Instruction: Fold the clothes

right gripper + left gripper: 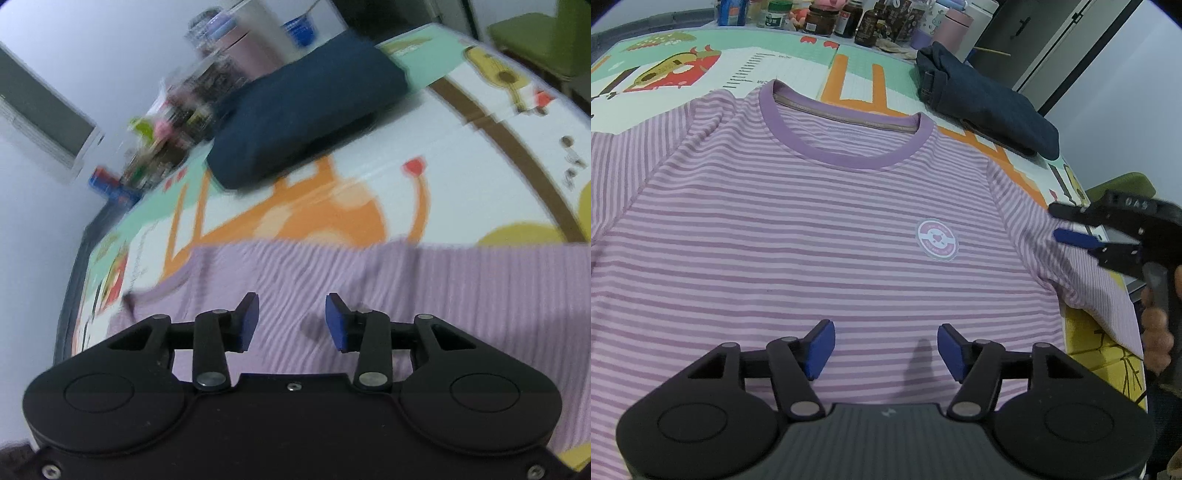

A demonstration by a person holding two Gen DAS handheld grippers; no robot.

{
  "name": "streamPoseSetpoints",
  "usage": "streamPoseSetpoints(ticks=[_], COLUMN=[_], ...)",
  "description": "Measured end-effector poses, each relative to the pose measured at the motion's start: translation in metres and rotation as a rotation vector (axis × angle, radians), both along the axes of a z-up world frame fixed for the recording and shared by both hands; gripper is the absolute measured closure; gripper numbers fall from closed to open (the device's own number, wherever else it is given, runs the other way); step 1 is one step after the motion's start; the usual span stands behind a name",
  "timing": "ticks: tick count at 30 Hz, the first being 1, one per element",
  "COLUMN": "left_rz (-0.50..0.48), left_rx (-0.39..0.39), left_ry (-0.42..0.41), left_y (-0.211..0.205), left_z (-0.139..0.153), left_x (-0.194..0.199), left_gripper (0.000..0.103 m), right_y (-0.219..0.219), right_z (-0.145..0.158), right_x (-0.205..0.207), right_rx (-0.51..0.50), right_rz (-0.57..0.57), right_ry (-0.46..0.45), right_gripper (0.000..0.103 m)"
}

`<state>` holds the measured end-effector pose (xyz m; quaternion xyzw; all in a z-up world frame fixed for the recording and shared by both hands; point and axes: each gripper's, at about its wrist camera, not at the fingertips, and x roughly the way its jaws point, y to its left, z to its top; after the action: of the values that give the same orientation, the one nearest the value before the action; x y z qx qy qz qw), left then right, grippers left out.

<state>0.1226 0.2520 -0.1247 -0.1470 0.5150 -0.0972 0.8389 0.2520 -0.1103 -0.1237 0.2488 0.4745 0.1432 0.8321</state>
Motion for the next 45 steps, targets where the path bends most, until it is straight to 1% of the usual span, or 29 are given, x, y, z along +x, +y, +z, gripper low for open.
streamPoseSetpoints(ticks=[2, 5, 7, 8, 11, 13, 15, 16, 17, 19, 22, 25, 28, 31, 32, 34, 35, 37, 38, 40, 43, 45], left_rz=[-0.001, -0.007, -0.011, -0.012, -0.012, -0.009, -0.008, -0.010, -0.012, -0.015, -0.015, -0.014, -0.011, 0.010, 0.023, 0.037, 0.040, 0.051, 0.055, 0.053, 0.052, 0.043], left_rx=[0.002, 0.007, 0.010, 0.012, 0.010, 0.003, -0.005, -0.006, -0.007, -0.007, -0.006, -0.006, -0.007, -0.006, 0.000, -0.009, -0.019, -0.018, -0.018, -0.017, 0.031, 0.042], left_ry=[-0.001, -0.005, -0.007, -0.008, -0.008, -0.008, -0.005, -0.004, -0.004, -0.002, 0.001, 0.002, -0.001, -0.003, 0.003, 0.009, 0.008, 0.012, 0.011, 0.002, -0.001, -0.007], left_y=[0.000, -0.001, -0.002, -0.002, -0.002, 0.000, 0.001, 0.002, 0.003, 0.004, 0.008, 0.012, 0.021, 0.034, 0.038, 0.048, 0.052, 0.059, 0.062, 0.066, 0.070, 0.075], left_z=[0.000, 0.000, 0.000, 0.000, 0.001, 0.001, 0.001, 0.001, 0.001, 0.001, 0.002, 0.002, 0.003, 0.004, 0.004, 0.004, 0.005, 0.006, 0.006, 0.008, 0.011, 0.010], left_x=[0.000, -0.001, -0.002, -0.002, -0.003, -0.004, -0.004, -0.005, -0.006, -0.007, -0.010, -0.013, -0.018, -0.023, -0.025, -0.030, -0.033, -0.042, -0.046, -0.057, -0.072, -0.083], left_gripper=[0.038, 0.038, 0.038, 0.038, 0.038, 0.038, 0.038, 0.038, 0.038, 0.038, 0.038, 0.038, 0.038, 0.039, 0.038, 0.040, 0.040, 0.040, 0.040, 0.040, 0.038, 0.038], right_y=[0.006, 0.008, 0.004, 0.001, -0.010, -0.016, -0.011, -0.007, 0.000, 0.017, 0.034, 0.042, 0.036, 0.031, 0.030, 0.038, 0.048, 0.080, 0.099, 0.141, 0.197, 0.230], right_z=[-0.007, -0.018, -0.022, -0.024, -0.016, -0.008, -0.005, -0.004, -0.004, -0.009, -0.024, -0.037, -0.041, -0.037, -0.034, -0.026, -0.024, -0.025, -0.025, -0.028, -0.039, -0.047], right_x=[-0.003, -0.002, 0.001, 0.003, 0.007, 0.006, 0.000, -0.003, -0.008, -0.018, -0.027, -0.032, -0.033, -0.032, -0.030, -0.025, -0.023, -0.016, -0.013, -0.008, 0.002, 0.008], right_rx=[0.003, -0.010, -0.026, -0.028, -0.108, -0.063, 0.024, 0.071, 0.106, 0.156, 0.191, 0.181, 0.193, 0.151, 0.138, 0.160, 0.203, 0.307, 0.339, 0.369, 0.421, 0.438], right_rz=[0.012, -0.002, -0.032, -0.047, -0.132, -0.133, -0.060, -0.016, 0.026, 0.093, 0.125, 0.112, 0.067, -0.010, -0.042, -0.041, -0.010, 0.099, 0.152, 0.254, 0.374, 0.432], right_ry=[0.020, 0.042, 0.039, 0.031, -0.001, -0.002, 0.022, 0.037, 0.049, 0.075, 0.121, 0.143, 0.129, 0.101, 0.092, 0.084, 0.090, 0.115, 0.124, 0.140, 0.175, 0.198], right_gripper=[0.065, 0.065, 0.070, 0.070, 0.070, 0.068, 0.068, 0.065, 0.064, 0.064, 0.064, 0.065, 0.066, 0.069, 0.068, 0.066, 0.066, 0.065, 0.065, 0.065, 0.065, 0.065])
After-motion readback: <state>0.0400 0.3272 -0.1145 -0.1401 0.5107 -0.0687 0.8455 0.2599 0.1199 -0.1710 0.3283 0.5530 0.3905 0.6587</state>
